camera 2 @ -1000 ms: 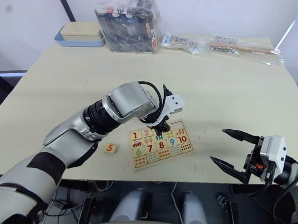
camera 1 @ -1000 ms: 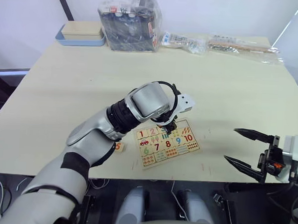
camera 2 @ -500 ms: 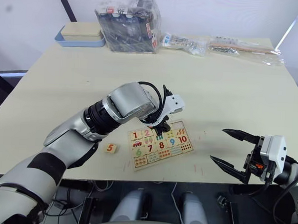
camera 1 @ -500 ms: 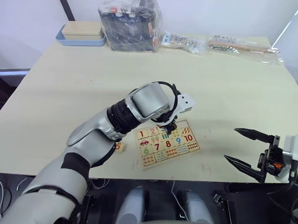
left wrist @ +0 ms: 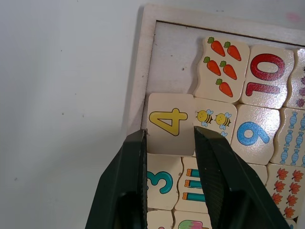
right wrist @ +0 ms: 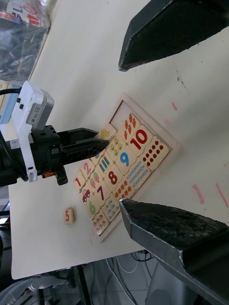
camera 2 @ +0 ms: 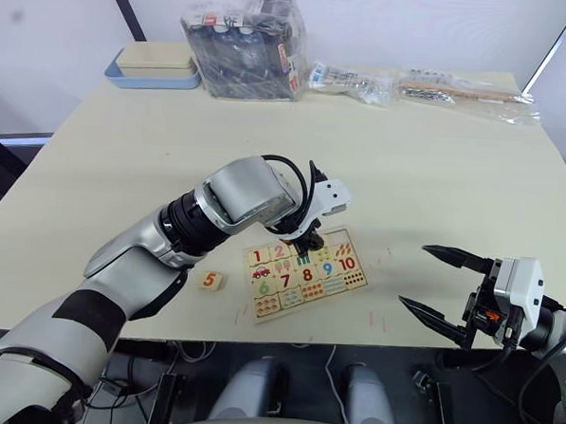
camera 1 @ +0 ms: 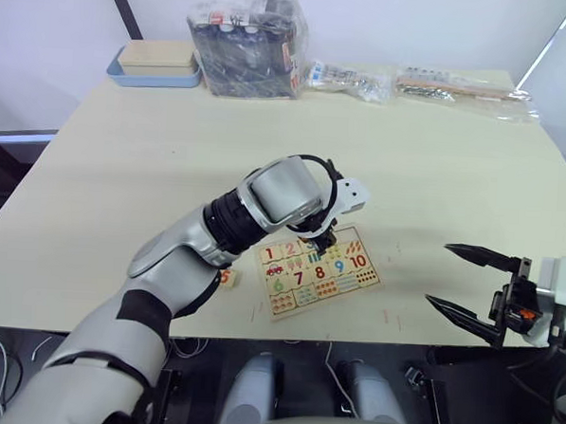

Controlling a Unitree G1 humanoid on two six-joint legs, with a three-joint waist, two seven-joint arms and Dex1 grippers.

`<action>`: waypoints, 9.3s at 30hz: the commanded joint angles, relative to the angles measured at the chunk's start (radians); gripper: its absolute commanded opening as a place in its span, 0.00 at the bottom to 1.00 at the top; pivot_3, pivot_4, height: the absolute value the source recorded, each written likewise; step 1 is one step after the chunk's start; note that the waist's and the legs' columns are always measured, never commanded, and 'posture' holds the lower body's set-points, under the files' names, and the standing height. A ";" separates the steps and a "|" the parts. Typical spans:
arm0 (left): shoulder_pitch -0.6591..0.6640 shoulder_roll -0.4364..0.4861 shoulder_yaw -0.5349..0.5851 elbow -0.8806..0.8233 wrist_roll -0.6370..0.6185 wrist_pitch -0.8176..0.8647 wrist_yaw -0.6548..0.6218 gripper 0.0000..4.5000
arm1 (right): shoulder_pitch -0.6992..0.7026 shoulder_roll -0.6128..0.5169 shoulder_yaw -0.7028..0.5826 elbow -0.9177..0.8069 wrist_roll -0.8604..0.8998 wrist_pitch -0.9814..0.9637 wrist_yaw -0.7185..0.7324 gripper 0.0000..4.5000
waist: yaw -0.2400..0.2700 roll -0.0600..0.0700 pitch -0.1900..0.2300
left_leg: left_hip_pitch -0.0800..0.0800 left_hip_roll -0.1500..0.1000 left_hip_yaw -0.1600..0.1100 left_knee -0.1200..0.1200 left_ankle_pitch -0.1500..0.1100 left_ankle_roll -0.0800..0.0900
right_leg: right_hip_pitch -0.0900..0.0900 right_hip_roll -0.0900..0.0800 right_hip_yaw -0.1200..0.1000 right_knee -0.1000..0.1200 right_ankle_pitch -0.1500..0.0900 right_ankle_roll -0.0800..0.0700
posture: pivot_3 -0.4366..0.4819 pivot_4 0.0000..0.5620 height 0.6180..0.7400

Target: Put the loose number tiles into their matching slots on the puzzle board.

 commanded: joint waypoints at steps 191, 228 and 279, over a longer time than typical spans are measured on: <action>0.853 0.610 0.603 0.233 0.258 -1.785 -1.047 0.56 | -0.238 -0.083 0.093 0.154 0.037 0.010 0.304 1.00 | -0.002 0.001 -0.001 | 0.001 0.005 0.006 0.001 -0.003 0.005 | -0.001 -0.006 -0.004 0.002 -0.003 -0.005 | 0.48 0.27 1.00; 0.239 0.635 0.363 -0.459 0.083 -0.411 -0.663 0.21 | -0.189 -0.070 0.012 0.076 0.069 0.020 0.184 1.00 | -0.007 0.000 0.001 | 0.001 0.000 0.004 0.003 -0.003 0.005 | 0.000 -0.002 0.000 0.003 -0.004 0.003 | 0.48 0.27 1.00; -0.151 -0.079 -0.156 0.199 0.201 -0.209 -0.328 0.21 | 0.008 -0.004 -0.095 -0.004 0.060 -0.050 0.068 1.00 | -0.002 0.000 0.002 | -0.002 -0.004 -0.001 0.004 -0.004 0.006 | 0.000 0.000 0.007 0.004 -0.006 0.005 | 0.48 0.27 1.00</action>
